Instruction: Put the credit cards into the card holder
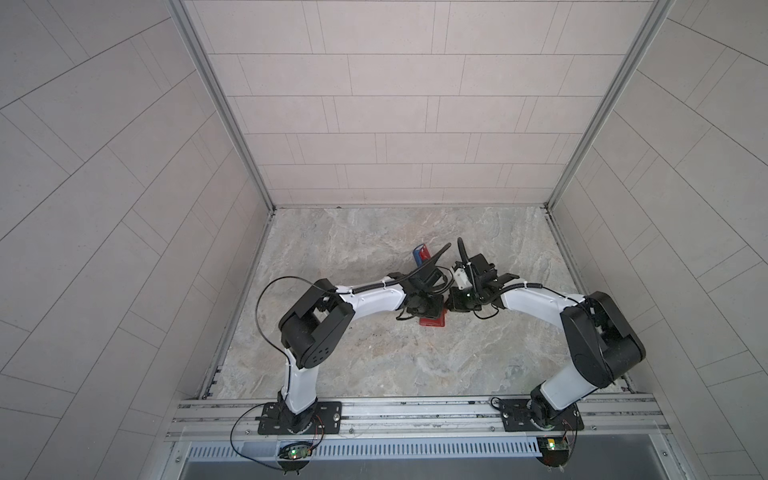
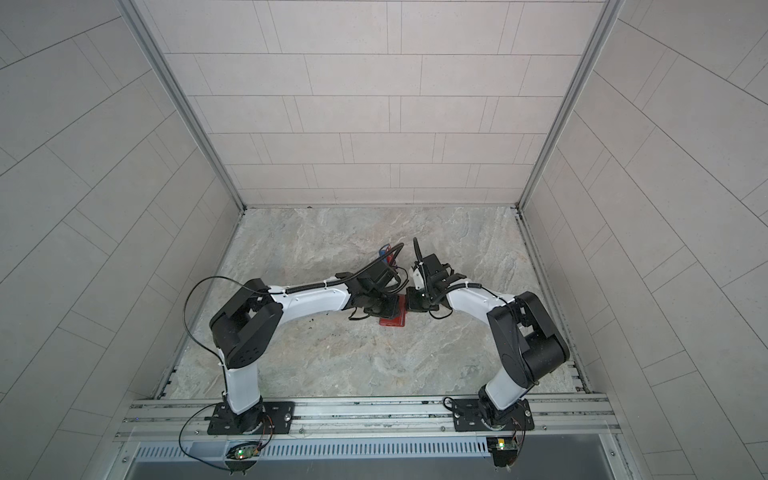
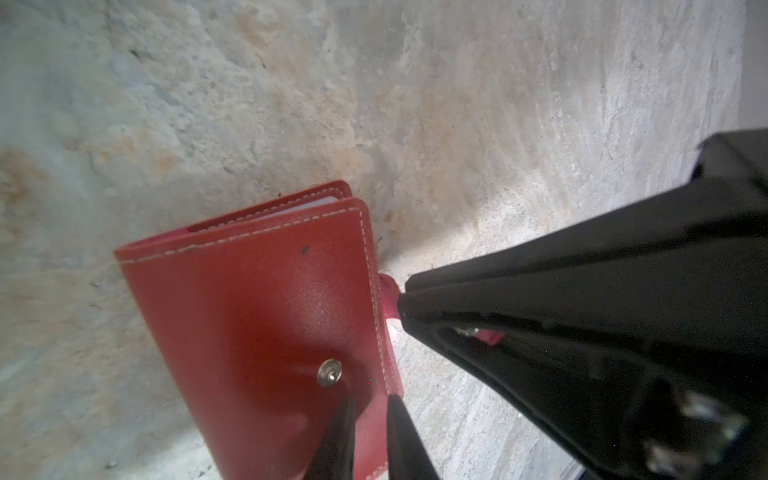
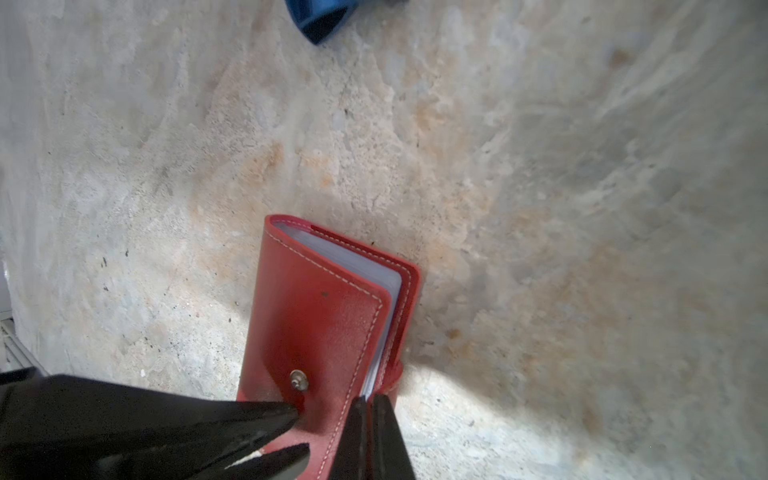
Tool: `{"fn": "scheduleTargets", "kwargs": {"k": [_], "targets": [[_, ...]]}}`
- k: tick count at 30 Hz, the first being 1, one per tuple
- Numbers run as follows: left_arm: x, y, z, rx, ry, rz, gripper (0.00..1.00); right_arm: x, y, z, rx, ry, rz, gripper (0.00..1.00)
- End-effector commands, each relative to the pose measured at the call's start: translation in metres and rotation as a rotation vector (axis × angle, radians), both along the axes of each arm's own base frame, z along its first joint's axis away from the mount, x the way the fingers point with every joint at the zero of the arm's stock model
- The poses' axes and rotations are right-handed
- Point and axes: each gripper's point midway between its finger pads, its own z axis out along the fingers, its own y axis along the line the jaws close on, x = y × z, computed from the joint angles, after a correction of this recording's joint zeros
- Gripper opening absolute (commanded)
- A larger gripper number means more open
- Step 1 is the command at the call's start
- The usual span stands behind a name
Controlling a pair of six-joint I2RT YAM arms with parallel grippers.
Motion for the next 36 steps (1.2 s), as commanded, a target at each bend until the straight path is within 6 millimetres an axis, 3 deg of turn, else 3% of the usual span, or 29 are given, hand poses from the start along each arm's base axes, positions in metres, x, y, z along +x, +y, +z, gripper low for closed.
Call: {"fn": "scheduleTargets", "kwargs": {"k": [1, 11, 22, 29, 36], "targets": [[0.001, 0.004, -0.012, 0.016, 0.009, 0.026, 0.20, 0.002, 0.005, 0.009, 0.050, -0.016, -0.004, 0.00], [-0.001, 0.006, -0.024, 0.016, 0.023, 0.038, 0.08, 0.005, 0.018, 0.001, 0.122, 0.014, 0.005, 0.00], [-0.002, 0.003, -0.022, -0.010, 0.033, 0.029, 0.07, 0.001, 0.021, -0.029, 0.120, 0.083, 0.011, 0.00], [0.000, -0.002, 0.000, -0.067, 0.016, 0.003, 0.17, -0.005, 0.003, -0.051, -0.001, 0.116, 0.015, 0.00], [0.005, 0.009, 0.030, -0.100, -0.054, 0.007, 0.32, -0.006, -0.002, -0.055, -0.041, 0.126, 0.020, 0.00]]}}
